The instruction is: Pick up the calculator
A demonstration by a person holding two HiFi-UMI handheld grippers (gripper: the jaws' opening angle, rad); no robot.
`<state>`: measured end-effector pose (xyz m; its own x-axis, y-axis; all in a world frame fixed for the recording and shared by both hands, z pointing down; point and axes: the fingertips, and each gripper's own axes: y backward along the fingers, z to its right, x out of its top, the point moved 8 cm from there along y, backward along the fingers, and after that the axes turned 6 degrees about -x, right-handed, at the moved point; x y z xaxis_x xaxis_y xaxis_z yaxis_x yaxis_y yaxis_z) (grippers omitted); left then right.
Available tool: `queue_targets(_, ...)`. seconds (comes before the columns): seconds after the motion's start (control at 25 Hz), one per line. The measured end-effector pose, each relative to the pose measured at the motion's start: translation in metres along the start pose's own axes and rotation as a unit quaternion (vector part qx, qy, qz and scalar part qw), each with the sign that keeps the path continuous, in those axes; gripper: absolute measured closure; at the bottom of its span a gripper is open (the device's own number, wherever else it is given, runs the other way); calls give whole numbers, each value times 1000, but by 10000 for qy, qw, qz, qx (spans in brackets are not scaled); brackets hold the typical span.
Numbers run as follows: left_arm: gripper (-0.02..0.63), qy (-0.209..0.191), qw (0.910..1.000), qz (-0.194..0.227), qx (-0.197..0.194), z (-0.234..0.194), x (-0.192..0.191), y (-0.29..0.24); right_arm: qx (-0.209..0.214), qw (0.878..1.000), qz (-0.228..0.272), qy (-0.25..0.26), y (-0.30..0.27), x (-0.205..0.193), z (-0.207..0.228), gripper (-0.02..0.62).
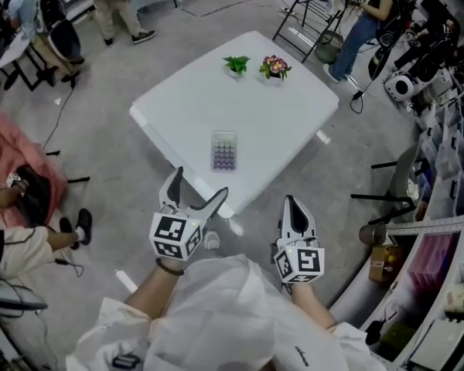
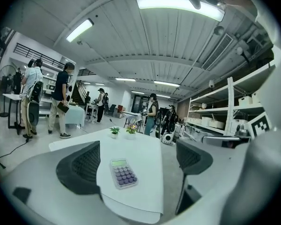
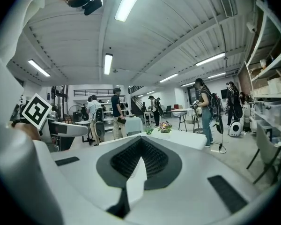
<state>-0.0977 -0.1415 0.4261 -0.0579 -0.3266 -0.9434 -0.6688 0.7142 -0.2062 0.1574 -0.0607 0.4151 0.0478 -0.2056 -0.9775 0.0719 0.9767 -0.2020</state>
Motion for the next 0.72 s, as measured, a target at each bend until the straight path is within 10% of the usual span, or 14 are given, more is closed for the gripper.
queue_targets(0.72,118,145,9985,-495,185,-35,-7,-88,196,9990,-396,-100,-90,-10,15,578)
